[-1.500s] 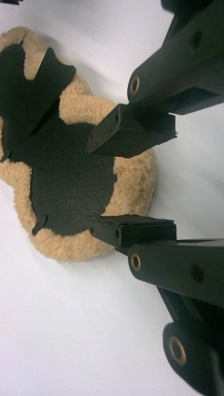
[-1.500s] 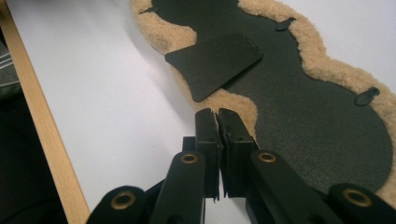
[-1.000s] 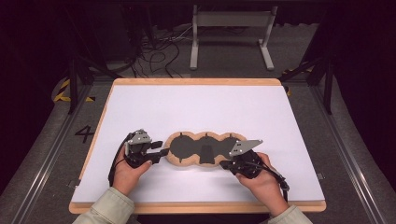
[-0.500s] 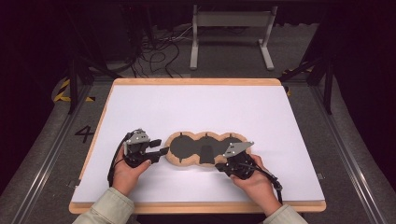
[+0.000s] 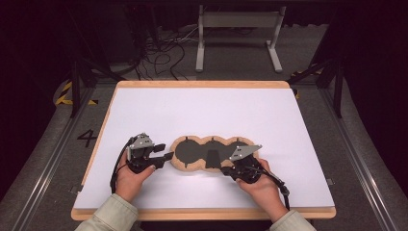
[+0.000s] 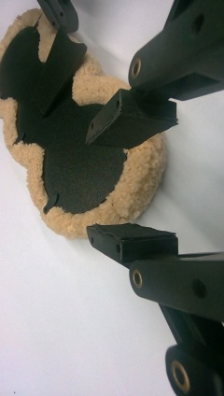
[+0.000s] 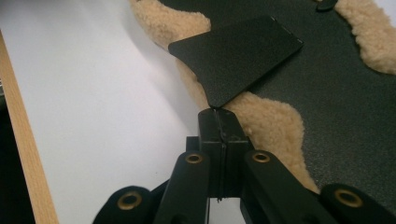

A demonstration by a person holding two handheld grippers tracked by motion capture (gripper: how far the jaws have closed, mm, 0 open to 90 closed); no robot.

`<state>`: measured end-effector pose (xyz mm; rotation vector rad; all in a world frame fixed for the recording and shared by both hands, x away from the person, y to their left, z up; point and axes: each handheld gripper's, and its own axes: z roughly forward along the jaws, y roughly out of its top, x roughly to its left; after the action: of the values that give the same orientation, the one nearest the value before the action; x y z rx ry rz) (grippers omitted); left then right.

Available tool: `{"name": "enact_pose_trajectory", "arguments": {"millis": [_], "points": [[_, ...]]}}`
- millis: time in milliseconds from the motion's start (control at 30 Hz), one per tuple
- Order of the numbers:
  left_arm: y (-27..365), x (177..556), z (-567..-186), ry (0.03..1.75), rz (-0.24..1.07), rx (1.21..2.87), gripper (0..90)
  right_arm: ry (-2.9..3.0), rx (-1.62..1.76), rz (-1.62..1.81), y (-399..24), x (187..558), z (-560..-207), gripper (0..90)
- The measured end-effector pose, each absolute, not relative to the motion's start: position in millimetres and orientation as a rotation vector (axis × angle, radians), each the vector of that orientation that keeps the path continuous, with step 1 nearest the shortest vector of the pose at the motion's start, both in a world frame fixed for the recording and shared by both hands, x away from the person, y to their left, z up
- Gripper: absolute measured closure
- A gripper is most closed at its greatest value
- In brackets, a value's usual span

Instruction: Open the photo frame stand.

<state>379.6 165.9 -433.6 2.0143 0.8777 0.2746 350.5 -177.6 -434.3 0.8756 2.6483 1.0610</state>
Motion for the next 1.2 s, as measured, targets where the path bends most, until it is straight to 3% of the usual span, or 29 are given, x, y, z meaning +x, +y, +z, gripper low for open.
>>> {"name": "enact_pose_trajectory", "arguments": {"millis": [767, 933, 1200], "points": [[166, 380, -434, 0.871, 0.257, 2.004, 48.6, 2.553, 0.899, 1.218, -181, 358, -415, 90.0], [166, 379, -429, 0.879, 0.249, 1.967, 46.4, 2.561, 0.868, 1.152, -186, 353, -409, 88.5], [164, 372, -422, 0.888, 0.227, 2.043, 45.6, 2.559, 0.854, 1.120, -204, 349, -393, 83.9]]}}
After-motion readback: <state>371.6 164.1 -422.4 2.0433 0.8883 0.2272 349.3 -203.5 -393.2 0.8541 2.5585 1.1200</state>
